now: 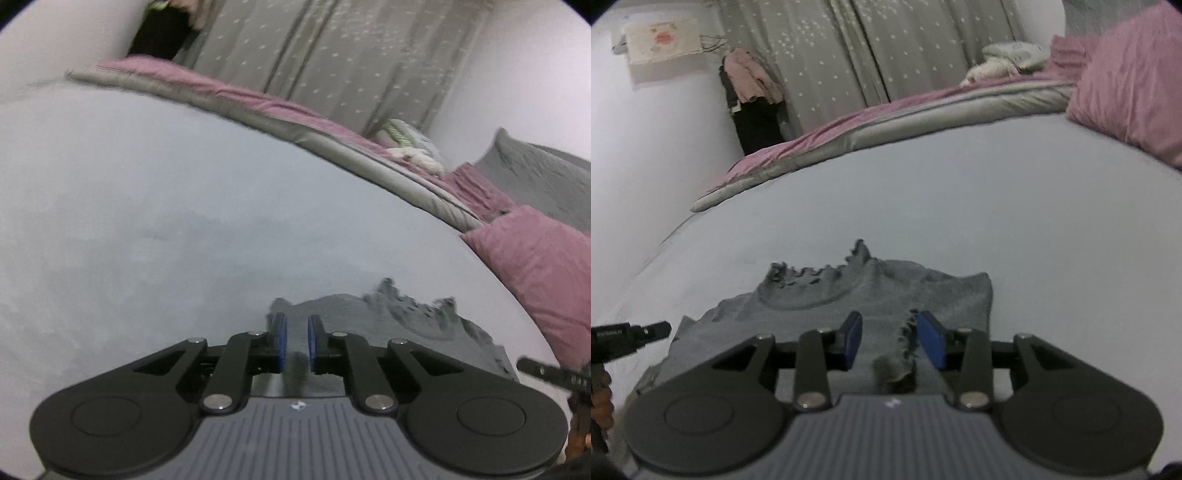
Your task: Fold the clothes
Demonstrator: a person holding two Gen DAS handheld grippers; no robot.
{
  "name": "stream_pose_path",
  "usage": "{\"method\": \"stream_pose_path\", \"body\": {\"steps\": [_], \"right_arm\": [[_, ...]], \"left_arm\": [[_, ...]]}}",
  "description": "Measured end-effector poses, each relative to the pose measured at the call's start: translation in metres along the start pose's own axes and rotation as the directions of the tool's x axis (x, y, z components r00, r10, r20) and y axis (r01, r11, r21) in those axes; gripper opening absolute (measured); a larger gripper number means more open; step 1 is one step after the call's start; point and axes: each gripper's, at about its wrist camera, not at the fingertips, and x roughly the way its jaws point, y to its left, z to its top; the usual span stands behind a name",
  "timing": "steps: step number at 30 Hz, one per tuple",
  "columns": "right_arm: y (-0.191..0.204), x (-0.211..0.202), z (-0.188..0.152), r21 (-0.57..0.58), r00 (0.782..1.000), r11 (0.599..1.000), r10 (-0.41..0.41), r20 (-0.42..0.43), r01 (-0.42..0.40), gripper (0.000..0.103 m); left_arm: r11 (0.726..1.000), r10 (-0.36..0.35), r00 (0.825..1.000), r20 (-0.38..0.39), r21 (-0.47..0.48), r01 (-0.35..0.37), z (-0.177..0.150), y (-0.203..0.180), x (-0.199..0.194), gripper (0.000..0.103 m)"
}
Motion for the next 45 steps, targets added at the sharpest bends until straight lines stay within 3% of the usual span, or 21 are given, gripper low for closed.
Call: {"method": "stream_pose_path", "body": {"steps": [7,11,12,15,17,19,21,24,27,29,41,45], "right_arm": [[0.042,-0.009,-0.015,-0.142,1.000,0.990,0.010,-0.020,-0.012,0.033],[0.050,-0.001,-0.029,-0.183,0.998,0.983,-0.016,-0.064,0.004,0.029],[0.049,0.001,-0.031,-0.185,0.997,0.983,-0.029,-0.072,0.015,0.029],[0.035,0.002,-0.035,-0.155,0.995,0.986,-0.065,-0.079,0.052,0.025],[0.029,-0.004,-0.035,-0.143,0.993,0.987,-0.084,-0.080,0.072,0.014],[0.022,-0.010,-0.034,-0.130,0.991,0.987,-0.102,-0.082,0.091,0.010],[0.015,-0.017,-0.034,-0.118,0.989,0.987,-0.118,-0.084,0.108,0.018],[0.010,-0.032,-0.033,-0.097,0.990,0.991,-0.098,-0.100,0.089,0.021],[0.006,-0.048,-0.033,-0.070,0.989,0.995,-0.078,-0.122,0.070,0.035],[0.002,-0.058,-0.034,-0.049,0.986,0.997,-0.067,-0.152,0.060,0.043],[-0.033,-0.122,-0.068,0.065,0.951,0.994,-0.063,-0.302,0.086,0.043],[-0.035,-0.134,-0.081,0.102,0.933,0.992,-0.035,-0.357,0.077,0.043]], "left_arm": [[0.989,-0.056,0.994,-0.089,0.133,0.067,-0.021,-0.031,-0.011,0.010],[0.978,-0.013,0.990,-0.138,0.204,0.041,-0.042,-0.039,-0.012,0.010],[0.979,-0.004,0.990,-0.139,0.202,0.032,-0.044,-0.036,-0.013,0.014],[0.987,0.030,0.990,-0.139,0.162,-0.007,-0.044,-0.029,-0.017,0.013],[0.992,0.047,0.989,-0.142,0.119,-0.030,-0.040,-0.019,-0.020,0.013],[0.998,0.048,0.988,-0.147,0.041,-0.042,-0.038,-0.008,-0.027,0.013],[0.997,0.053,0.986,-0.158,-0.042,-0.060,-0.035,0.003,-0.034,0.013],[0.985,0.006,0.982,-0.188,-0.168,-0.038,-0.035,0.017,-0.045,0.015],[0.973,-0.032,0.969,-0.246,-0.228,-0.025,-0.040,0.021,-0.054,0.017],[0.973,-0.046,0.957,-0.286,-0.229,-0.022,-0.045,0.019,-0.059,0.018],[0.983,-0.029,0.918,-0.397,-0.179,-0.046,-0.072,0.000,-0.097,0.019],[0.984,-0.010,0.893,-0.450,-0.166,-0.072,-0.080,-0.006,-0.111,0.020]]}}
